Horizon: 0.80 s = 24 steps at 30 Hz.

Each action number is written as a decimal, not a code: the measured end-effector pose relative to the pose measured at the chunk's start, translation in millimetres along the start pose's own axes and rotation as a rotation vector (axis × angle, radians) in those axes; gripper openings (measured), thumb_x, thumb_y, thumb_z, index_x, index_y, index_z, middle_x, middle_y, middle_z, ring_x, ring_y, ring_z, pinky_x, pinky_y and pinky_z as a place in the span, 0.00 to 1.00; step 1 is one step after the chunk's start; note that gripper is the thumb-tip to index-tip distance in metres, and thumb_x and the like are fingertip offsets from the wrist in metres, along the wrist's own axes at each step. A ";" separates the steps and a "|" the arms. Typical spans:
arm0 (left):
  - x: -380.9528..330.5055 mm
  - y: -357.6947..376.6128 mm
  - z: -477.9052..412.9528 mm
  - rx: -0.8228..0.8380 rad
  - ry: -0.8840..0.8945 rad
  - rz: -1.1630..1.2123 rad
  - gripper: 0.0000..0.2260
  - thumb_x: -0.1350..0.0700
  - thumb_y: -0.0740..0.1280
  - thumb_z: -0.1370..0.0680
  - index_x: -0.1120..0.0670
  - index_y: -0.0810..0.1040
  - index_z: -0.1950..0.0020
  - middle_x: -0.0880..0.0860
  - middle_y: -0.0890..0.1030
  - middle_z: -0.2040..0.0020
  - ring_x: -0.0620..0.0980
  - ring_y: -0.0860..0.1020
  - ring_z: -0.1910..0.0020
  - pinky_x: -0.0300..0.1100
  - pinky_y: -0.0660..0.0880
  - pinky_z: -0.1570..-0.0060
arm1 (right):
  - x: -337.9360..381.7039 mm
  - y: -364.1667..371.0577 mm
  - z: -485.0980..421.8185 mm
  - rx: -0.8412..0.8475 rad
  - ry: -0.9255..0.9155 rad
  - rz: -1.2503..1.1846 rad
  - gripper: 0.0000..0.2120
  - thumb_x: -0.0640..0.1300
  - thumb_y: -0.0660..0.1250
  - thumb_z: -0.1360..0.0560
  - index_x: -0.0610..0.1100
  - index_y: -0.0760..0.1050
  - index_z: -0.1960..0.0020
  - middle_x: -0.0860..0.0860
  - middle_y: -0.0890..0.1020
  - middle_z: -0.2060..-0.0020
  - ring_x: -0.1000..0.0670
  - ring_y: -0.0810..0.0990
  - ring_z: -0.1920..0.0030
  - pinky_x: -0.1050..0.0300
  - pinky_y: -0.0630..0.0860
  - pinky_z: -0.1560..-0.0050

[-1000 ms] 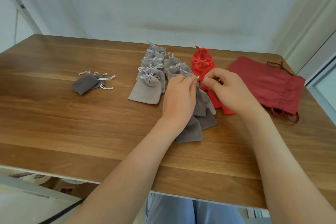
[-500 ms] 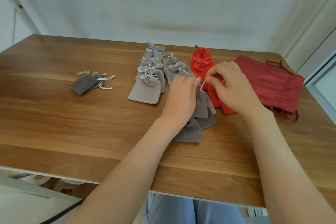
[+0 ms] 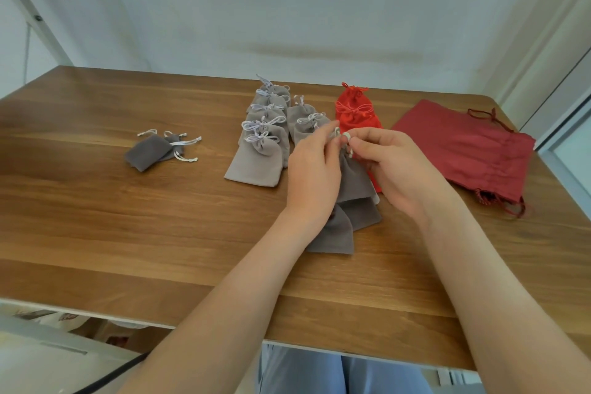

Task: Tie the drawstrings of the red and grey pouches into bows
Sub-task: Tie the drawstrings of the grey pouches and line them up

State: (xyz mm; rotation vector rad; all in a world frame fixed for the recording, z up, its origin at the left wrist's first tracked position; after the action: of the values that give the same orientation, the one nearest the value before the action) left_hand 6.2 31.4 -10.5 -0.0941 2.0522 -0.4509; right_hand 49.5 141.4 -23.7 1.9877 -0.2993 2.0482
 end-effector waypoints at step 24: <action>10.0 2.2 -0.3 0.036 -0.077 0.200 0.08 0.57 0.64 0.21 0.55 0.81 0.46 0.48 0.82 0.53 0.42 0.78 0.52 0.36 0.73 0.50 | 25.6 3.4 6.4 -0.259 -0.512 0.644 0.07 0.35 0.64 0.24 0.44 0.78 0.51 0.54 0.81 0.57 0.58 0.77 0.55 0.64 0.74 0.52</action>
State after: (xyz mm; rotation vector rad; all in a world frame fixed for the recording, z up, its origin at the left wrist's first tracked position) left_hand 1.2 31.1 -19.5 0.1131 1.9535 -0.3536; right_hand 53.9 137.3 2.3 2.4116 -1.3851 1.6140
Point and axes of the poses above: each hand's wrist, its own z-axis away from the middle knuckle, its own y-axis out of the palm, x = y × z, the point moved 8 cm from there along -z, towards the middle knuckle
